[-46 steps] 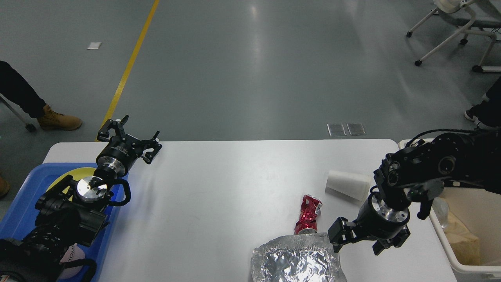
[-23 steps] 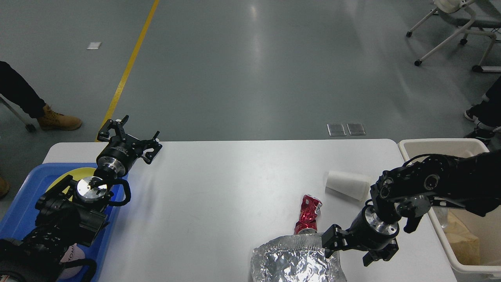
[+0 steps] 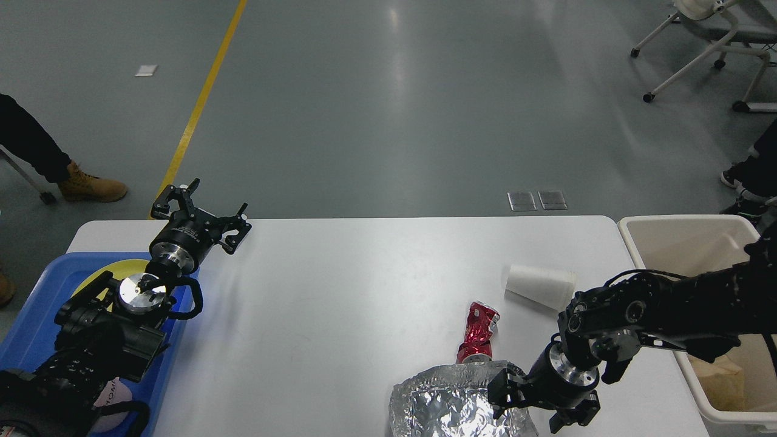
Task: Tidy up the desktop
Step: 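Lower the right gripper onto the large foil packet and grasp, then lift the large foil packet and carry it over the white bin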
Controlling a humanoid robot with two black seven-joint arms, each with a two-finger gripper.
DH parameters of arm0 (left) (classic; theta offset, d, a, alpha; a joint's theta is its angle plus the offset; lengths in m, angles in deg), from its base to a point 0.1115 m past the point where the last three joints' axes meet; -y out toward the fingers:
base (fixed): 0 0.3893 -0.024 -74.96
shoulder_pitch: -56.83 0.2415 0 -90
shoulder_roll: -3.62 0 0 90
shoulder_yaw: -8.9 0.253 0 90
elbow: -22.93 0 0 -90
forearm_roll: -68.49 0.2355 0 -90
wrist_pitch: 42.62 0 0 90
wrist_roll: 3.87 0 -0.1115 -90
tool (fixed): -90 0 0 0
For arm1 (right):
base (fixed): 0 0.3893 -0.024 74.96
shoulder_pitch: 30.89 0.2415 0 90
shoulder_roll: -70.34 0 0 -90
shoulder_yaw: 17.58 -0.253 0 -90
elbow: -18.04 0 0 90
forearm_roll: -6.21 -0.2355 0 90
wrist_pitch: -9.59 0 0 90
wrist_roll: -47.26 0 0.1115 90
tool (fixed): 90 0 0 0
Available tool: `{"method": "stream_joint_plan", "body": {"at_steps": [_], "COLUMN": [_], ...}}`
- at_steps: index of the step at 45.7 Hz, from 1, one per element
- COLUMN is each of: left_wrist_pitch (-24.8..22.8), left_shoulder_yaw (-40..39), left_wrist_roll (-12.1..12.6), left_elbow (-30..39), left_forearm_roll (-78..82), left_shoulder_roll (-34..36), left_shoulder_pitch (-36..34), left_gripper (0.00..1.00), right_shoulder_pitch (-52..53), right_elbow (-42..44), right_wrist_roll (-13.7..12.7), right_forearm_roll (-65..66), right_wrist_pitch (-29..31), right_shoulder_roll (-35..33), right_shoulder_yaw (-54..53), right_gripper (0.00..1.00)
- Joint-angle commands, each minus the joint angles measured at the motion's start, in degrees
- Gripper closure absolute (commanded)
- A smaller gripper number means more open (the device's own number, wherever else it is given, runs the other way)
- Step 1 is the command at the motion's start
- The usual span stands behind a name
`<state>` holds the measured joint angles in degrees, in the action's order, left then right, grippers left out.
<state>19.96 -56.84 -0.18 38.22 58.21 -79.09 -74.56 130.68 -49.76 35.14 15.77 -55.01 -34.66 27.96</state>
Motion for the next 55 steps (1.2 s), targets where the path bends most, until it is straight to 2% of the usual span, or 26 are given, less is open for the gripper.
{"method": "stream_joint_plan", "body": {"at_steps": [1, 3, 6, 7, 14, 37, 46, 55], "left_wrist_pitch": [0.0, 0.0, 0.0, 0.0, 0.0, 0.0, 0.0, 0.0], "left_shoulder_yaw": [0.0, 0.0, 0.0, 0.0, 0.0, 0.0, 0.0, 0.0], "left_wrist_roll": [0.0, 0.0, 0.0, 0.0, 0.0, 0.0, 0.0, 0.0], "left_elbow": [0.0, 0.0, 0.0, 0.0, 0.0, 0.0, 0.0, 0.0], "left_forearm_roll": [0.0, 0.0, 0.0, 0.0, 0.0, 0.0, 0.0, 0.0], "left_shoulder_roll": [0.0, 0.0, 0.0, 0.0, 0.0, 0.0, 0.0, 0.0], "left_shoulder_pitch": [0.0, 0.0, 0.0, 0.0, 0.0, 0.0, 0.0, 0.0], "left_gripper": [0.04, 0.04, 0.04, 0.04, 0.04, 0.04, 0.04, 0.04], "right_shoulder_pitch": [-1.4, -1.5, -1.4, -1.4, -1.2, 0.1, 6.3, 19.1], "right_elbow": [0.8, 0.8, 0.6, 0.5, 0.7, 0.3, -1.0, -2.9], "right_wrist_roll": [-0.1, -0.2, -0.3, -0.4, -1.3, -1.6, -2.4, -4.3], "right_forearm_roll": [0.5, 0.6, 0.6, 0.6, 0.4, 0.4, 0.3, 0.7], "right_wrist_pitch": [0.0, 0.4, 1.3, 1.8, 4.7, 5.9, 14.4, 28.0], "right_shoulder_roll": [0.0, 0.0, -0.1, 0.0, 0.0, -1.3, -6.5, -13.3], "right_shoulder_yaw": [0.2, 0.2, 0.2, 0.2, 0.0, 0.5, 1.3, 6.8], "right_gripper": [0.23, 0.43, 0.94, 1.0, 1.0, 1.0, 1.0, 1.0]}}
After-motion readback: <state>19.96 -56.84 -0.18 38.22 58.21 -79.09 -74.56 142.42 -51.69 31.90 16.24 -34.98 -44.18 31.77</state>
